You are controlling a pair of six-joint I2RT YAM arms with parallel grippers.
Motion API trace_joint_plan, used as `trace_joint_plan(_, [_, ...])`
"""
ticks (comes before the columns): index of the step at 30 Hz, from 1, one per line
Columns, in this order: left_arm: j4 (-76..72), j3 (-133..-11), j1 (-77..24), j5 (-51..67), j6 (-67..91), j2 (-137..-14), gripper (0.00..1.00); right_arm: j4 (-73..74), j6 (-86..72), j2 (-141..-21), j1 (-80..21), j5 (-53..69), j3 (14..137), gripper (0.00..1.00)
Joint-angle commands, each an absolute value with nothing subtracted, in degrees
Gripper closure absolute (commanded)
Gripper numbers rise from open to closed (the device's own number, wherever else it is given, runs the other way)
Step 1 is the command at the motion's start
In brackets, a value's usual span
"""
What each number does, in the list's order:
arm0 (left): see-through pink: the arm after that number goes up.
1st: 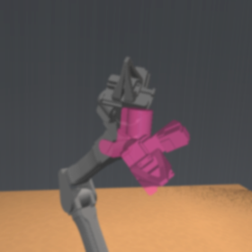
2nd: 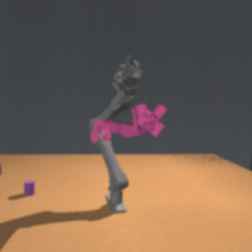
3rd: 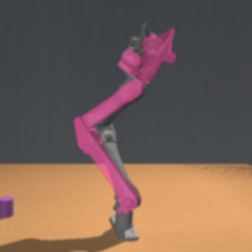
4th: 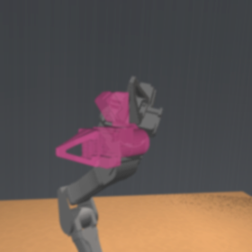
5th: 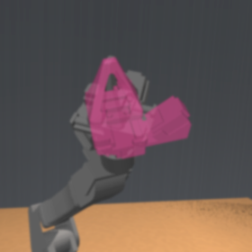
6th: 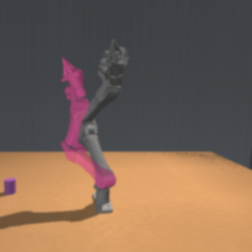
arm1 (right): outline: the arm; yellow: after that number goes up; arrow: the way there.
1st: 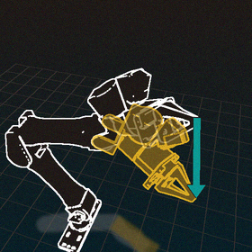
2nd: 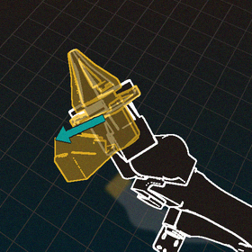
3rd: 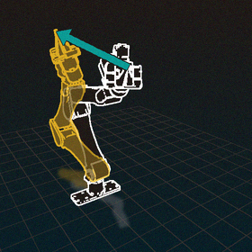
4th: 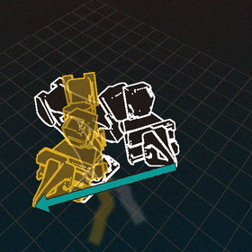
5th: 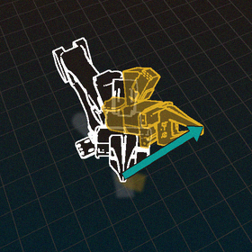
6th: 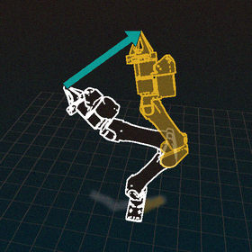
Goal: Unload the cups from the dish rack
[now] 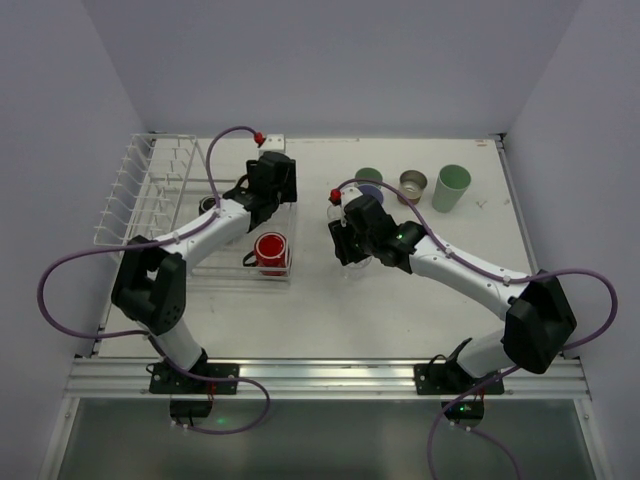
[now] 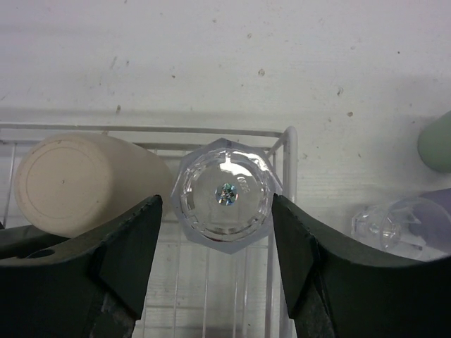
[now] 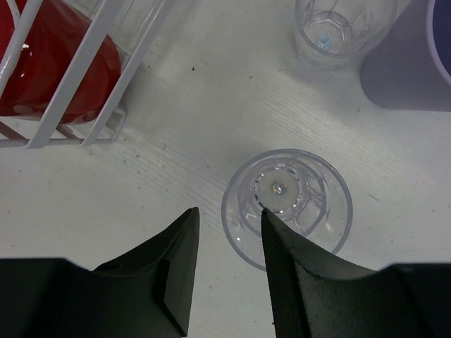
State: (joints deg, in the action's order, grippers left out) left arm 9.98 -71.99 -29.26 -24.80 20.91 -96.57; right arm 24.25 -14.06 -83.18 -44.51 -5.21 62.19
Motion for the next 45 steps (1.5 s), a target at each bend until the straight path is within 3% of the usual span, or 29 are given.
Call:
trace_joint_plan(1, [9.49,-73.57,-28.13,-28.82,19.69,-98.09,0.34,21.97,-14.33,-81.83,-44.56,-6.15,61.96,0.57])
trace_joint_plan(7, [4.48,-70.04,-27.95,-27.34,19.43,-95.45,0.38,21.88,-14.24,-82.62,-44.56,-5.98,62.14,0.57])
trace_joint_plan(14, [8.35,-72.86,-27.51,-25.14,19.16,-100.89,0.23,21.71,-14.33,-82.62,-44.47,-5.62,62.05,0.57])
trace_joint_plan(16, [9.22,-73.12,-26.98,-26.27,19.51,-101.69,0.23,21.71,-14.33,-82.53,-44.56,-5.71,62.05,0.57])
trace_joint_plan(27, [8.87,-69.26,-26.19,-33.31,19.77,-96.24,0.46,21.36,-14.24,-82.88,-44.56,-5.01,62.05,0.57])
trace_joint_plan(30, [8.88,-68.38,-26.19,-33.14,20.04,-95.10,0.48,21.18,-14.33,-82.79,-44.56,-5.01,61.96,0.57])
trace_joint_plan(33, [7.65,-67.59,-26.19,-30.33,19.95,-93.61,0.45,21.18,-14.24,-82.88,-44.56,-4.57,62.05,0.57])
trace_joint_plan(40, [2.56,-66.71,-26.37,-24.61,19.51,-88.17,0.21,21.01,-14.24,-82.88,-44.56,-3.96,61.96,0.58])
trace_joint_plan(45, [1.06,-65.75,-26.37,-27.22,19.07,-84.29,0.18,20.74,-14.24,-82.18,-44.56,-3.43,61.70,0.58])
